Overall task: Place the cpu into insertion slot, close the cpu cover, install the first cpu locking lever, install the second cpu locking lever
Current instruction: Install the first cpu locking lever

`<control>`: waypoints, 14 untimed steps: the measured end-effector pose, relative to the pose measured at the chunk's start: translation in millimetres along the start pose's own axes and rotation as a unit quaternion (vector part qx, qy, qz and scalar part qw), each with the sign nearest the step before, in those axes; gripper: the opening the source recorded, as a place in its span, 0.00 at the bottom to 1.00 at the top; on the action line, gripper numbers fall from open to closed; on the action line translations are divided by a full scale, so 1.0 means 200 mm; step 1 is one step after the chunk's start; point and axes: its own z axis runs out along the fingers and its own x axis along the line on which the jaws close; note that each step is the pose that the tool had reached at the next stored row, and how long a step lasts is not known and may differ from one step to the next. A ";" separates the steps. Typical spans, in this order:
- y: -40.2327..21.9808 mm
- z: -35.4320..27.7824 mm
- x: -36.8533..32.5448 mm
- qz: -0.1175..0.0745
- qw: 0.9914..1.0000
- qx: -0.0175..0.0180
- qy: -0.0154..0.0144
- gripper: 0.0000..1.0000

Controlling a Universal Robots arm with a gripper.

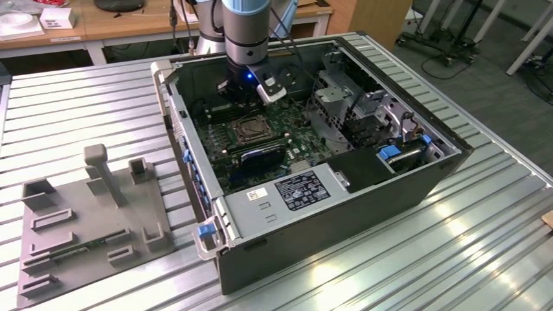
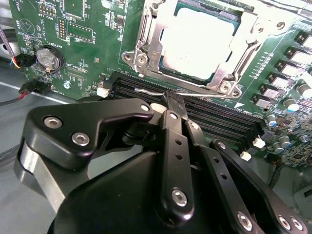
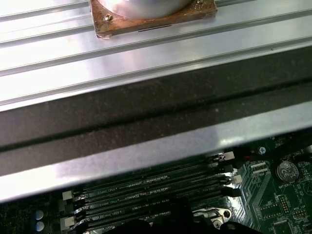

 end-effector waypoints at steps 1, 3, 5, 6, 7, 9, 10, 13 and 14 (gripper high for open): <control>0.000 0.000 0.000 0.000 1.000 0.000 0.000 0.11; 0.001 0.000 0.000 0.000 1.000 0.000 0.000 0.11; 0.002 0.002 0.000 0.000 1.000 0.000 0.000 0.11; 0.002 0.002 0.001 0.000 1.000 0.001 0.000 0.11; 0.003 0.002 0.001 0.000 1.000 0.001 0.000 0.11; 0.003 0.005 0.001 0.000 1.000 0.002 -0.001 0.11; 0.002 0.008 0.001 0.000 1.000 0.004 -0.001 0.11; 0.000 0.015 0.001 -0.001 1.000 0.008 -0.002 0.11; 0.000 0.017 0.002 -0.001 1.000 0.009 -0.002 0.11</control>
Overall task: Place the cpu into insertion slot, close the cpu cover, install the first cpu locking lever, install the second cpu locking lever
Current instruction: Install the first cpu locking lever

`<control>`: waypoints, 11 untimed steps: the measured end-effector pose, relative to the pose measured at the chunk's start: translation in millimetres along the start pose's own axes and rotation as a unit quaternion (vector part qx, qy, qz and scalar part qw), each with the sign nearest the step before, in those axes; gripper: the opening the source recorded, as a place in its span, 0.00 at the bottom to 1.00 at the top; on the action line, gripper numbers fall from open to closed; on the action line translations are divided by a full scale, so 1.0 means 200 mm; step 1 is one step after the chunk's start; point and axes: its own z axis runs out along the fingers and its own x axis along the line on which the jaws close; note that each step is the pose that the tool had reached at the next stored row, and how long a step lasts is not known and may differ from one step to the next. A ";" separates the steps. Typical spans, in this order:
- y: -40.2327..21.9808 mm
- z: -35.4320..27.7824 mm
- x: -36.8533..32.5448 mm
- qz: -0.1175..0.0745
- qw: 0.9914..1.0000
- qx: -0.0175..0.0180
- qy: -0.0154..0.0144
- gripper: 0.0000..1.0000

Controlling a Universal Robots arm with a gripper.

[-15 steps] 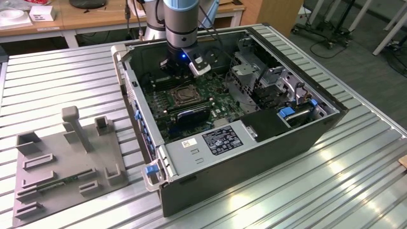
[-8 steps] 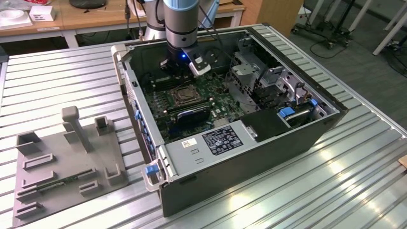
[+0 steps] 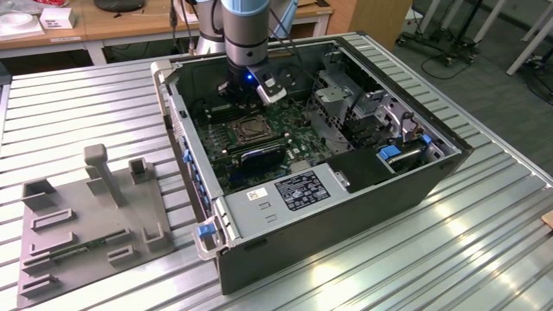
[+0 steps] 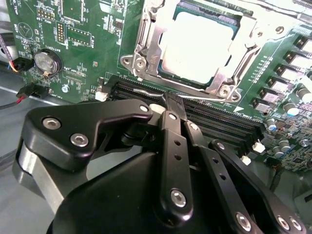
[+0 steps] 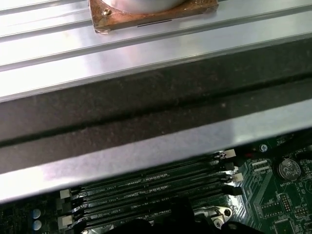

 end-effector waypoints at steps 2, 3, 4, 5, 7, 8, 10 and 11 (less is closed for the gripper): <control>-0.001 0.006 0.001 0.000 1.000 0.002 0.000 0.11; -0.001 0.007 0.001 0.000 1.000 0.002 0.000 0.11; 0.000 0.008 0.001 0.000 1.000 0.002 0.000 0.11; 0.002 0.008 0.002 0.000 1.000 0.002 -0.001 0.11; 0.003 0.009 0.002 0.000 1.000 0.002 0.000 0.11; 0.004 0.009 0.002 0.000 1.000 0.002 -0.001 0.11; 0.006 0.009 0.003 0.000 1.000 0.003 -0.001 0.11; 0.007 0.009 0.003 0.000 1.000 0.003 -0.001 0.11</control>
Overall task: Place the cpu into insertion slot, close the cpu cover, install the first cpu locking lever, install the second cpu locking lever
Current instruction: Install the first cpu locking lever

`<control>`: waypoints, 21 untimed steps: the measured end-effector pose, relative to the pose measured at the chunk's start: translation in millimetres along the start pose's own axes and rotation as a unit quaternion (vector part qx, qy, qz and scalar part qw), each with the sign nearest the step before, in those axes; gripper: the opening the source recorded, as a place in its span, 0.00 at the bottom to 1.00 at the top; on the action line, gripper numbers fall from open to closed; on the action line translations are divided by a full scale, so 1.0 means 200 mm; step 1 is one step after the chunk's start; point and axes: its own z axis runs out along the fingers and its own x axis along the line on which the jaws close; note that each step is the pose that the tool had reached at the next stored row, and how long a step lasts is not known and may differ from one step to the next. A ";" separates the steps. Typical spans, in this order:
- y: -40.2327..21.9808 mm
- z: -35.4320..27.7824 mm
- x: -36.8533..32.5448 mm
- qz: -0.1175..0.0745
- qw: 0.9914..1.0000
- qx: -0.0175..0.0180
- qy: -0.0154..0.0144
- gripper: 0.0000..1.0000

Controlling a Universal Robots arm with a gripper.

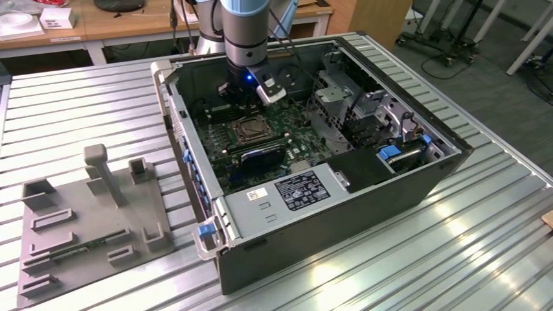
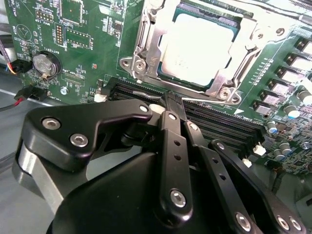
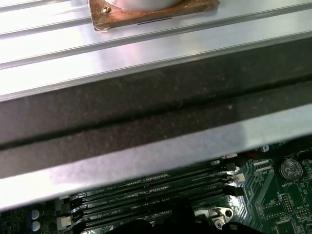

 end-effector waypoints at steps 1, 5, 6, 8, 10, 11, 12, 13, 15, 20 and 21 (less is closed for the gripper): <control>0.001 0.000 0.000 0.000 1.000 0.000 0.000 0.11; 0.005 -0.002 0.001 0.000 1.000 0.002 0.000 0.11; 0.006 -0.003 0.001 0.000 1.000 0.002 0.000 0.11; 0.006 -0.006 0.001 0.000 1.000 0.002 0.001 0.11; 0.007 -0.011 0.001 0.000 1.000 0.002 0.001 0.11; 0.008 -0.013 0.000 0.000 1.000 0.002 0.001 0.11; 0.008 -0.015 0.000 0.000 1.000 0.002 0.001 0.11; 0.009 -0.015 0.000 0.000 1.000 0.002 0.001 0.11; 0.009 -0.015 0.000 0.000 1.000 0.002 0.001 0.11; 0.013 -0.018 0.001 0.000 1.000 0.002 0.001 0.11; 0.015 -0.020 0.001 0.000 1.000 0.002 0.001 0.11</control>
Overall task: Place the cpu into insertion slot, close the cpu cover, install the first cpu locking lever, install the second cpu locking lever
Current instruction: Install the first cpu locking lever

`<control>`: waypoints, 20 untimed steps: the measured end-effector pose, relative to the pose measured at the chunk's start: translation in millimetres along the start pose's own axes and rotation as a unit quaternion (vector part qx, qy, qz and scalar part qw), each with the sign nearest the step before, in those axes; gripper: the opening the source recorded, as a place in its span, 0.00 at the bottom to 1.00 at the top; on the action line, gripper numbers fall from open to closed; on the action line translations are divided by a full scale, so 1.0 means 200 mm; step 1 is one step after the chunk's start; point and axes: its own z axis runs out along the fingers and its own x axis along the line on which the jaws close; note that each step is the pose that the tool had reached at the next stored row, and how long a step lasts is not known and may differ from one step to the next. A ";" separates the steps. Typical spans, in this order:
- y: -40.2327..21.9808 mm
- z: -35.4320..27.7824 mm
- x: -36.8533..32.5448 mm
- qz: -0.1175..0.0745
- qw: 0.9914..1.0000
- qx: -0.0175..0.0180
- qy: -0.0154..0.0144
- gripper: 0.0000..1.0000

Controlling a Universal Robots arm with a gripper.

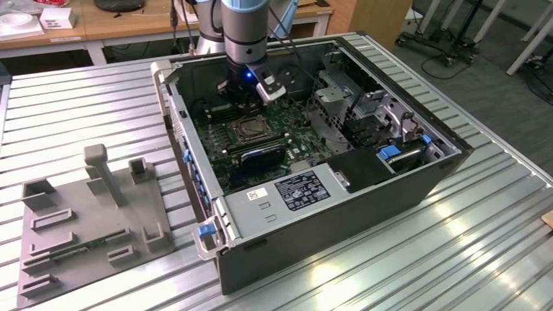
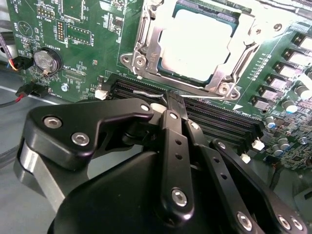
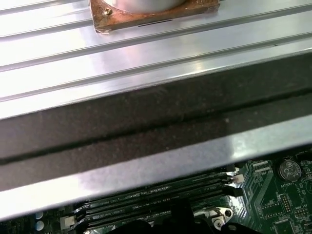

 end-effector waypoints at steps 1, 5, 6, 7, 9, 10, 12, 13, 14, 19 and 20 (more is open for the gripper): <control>0.002 -0.001 0.000 0.000 1.000 0.000 0.000 0.11; 0.007 -0.009 0.000 0.000 1.000 0.000 0.000 0.11; 0.007 -0.009 0.000 0.000 1.000 0.000 0.000 0.11; 0.007 -0.009 0.000 0.000 1.000 0.000 0.000 0.11; 0.007 -0.010 0.000 0.000 1.000 0.000 0.000 0.11; 0.007 -0.010 0.000 0.000 1.000 0.000 0.000 0.11; 0.007 -0.010 0.000 0.000 1.000 0.000 0.000 0.11; 0.007 -0.010 0.000 0.000 1.000 0.000 0.000 0.11; 0.007 -0.010 0.000 0.000 1.000 0.000 0.000 0.11; 0.007 -0.010 0.000 0.000 1.000 -0.002 0.001 0.11; 0.007 -0.010 0.000 0.000 1.000 -0.004 0.001 0.11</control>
